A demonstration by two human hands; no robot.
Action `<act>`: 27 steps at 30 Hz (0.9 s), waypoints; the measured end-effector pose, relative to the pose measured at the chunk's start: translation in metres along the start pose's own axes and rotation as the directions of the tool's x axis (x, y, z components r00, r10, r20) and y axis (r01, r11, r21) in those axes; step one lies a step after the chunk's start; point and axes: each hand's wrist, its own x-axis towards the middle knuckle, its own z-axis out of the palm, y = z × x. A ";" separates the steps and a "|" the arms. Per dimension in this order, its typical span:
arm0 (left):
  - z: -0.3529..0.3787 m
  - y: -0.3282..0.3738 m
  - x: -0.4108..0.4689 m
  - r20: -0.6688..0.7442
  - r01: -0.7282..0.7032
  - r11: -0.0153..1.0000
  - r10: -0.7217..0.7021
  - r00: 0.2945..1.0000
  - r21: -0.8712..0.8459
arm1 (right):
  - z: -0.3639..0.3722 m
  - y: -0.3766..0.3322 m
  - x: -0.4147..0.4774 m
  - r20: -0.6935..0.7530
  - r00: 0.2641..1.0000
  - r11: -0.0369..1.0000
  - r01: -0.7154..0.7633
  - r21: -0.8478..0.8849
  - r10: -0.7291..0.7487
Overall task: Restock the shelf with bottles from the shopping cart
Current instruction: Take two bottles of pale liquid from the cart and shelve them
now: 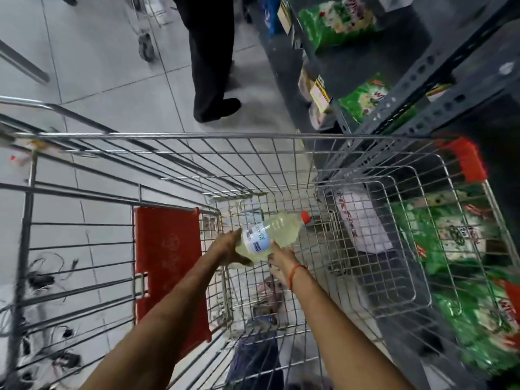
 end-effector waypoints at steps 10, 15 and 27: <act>0.007 0.038 -0.032 0.183 0.044 0.920 0.030 0.983 -0.389 | -0.033 -0.002 -0.019 0.093 0.995 0.999 0.046 -0.027 -0.044; -0.009 0.081 -0.077 0.061 -0.106 0.828 0.167 0.984 -0.551 | -0.064 -0.022 -0.076 0.131 0.982 0.989 0.141 -0.036 -0.135; -0.047 0.240 -0.203 -0.339 -0.621 0.622 0.521 0.783 -0.477 | -0.173 -0.067 -0.307 0.006 0.658 0.653 0.747 0.122 -0.753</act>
